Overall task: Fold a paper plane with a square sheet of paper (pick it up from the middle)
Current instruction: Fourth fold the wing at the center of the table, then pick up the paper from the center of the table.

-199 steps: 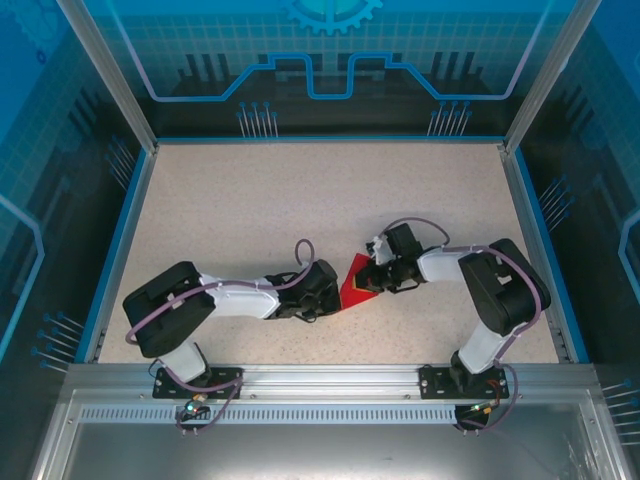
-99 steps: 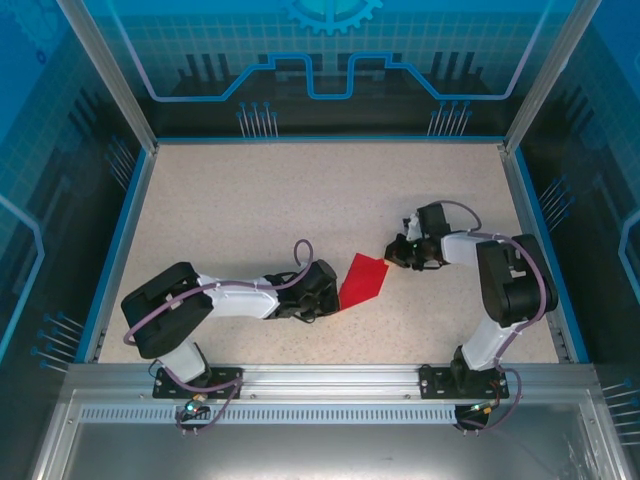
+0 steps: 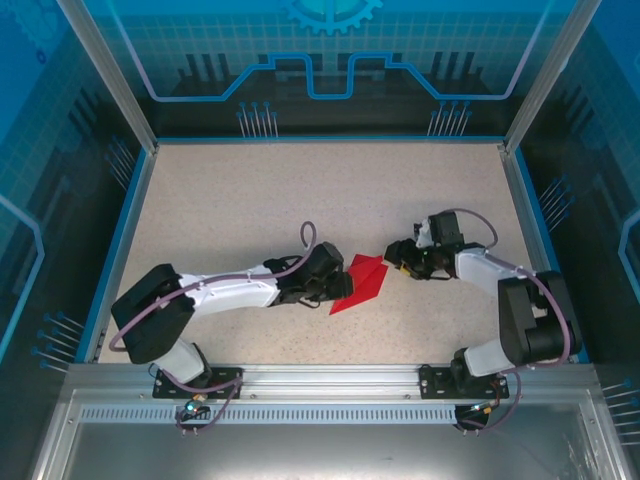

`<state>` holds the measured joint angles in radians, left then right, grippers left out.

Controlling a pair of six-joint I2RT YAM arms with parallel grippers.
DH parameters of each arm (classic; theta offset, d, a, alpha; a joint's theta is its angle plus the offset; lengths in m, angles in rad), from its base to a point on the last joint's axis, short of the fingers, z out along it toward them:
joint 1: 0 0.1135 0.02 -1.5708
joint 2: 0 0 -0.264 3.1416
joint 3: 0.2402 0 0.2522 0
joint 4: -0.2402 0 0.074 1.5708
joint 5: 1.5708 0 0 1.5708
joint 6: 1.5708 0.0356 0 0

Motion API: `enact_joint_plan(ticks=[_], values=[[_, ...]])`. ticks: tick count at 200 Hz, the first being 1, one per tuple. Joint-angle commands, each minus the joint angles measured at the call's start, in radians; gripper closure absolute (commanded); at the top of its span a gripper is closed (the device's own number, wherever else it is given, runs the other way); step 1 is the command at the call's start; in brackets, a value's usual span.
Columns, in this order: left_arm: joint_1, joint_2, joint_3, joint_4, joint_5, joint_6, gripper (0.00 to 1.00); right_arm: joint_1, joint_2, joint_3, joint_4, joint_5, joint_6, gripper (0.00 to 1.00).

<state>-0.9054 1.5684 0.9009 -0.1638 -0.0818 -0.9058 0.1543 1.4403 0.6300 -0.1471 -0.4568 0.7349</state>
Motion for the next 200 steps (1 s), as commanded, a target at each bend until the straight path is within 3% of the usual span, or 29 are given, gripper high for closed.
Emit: enact_joint_plan(ticks=[1,50,124,200], values=[[0.03,-0.045,0.023,-0.087,-0.105,0.033,0.4,0.032,-0.062,-0.059,0.03,-0.068,0.095,0.44],[0.08,-0.092,0.013,-0.099,-0.155,0.046,0.01,0.135,-0.083,-0.099,0.135,-0.049,0.198,0.41],[0.128,-0.124,-0.017,-0.121,-0.125,0.021,0.01,0.258,0.056,-0.044,0.221,-0.011,0.253,0.47],[0.166,-0.125,-0.022,-0.12,-0.065,0.005,0.01,0.298,0.177,-0.015,0.309,-0.03,0.246,0.61]])
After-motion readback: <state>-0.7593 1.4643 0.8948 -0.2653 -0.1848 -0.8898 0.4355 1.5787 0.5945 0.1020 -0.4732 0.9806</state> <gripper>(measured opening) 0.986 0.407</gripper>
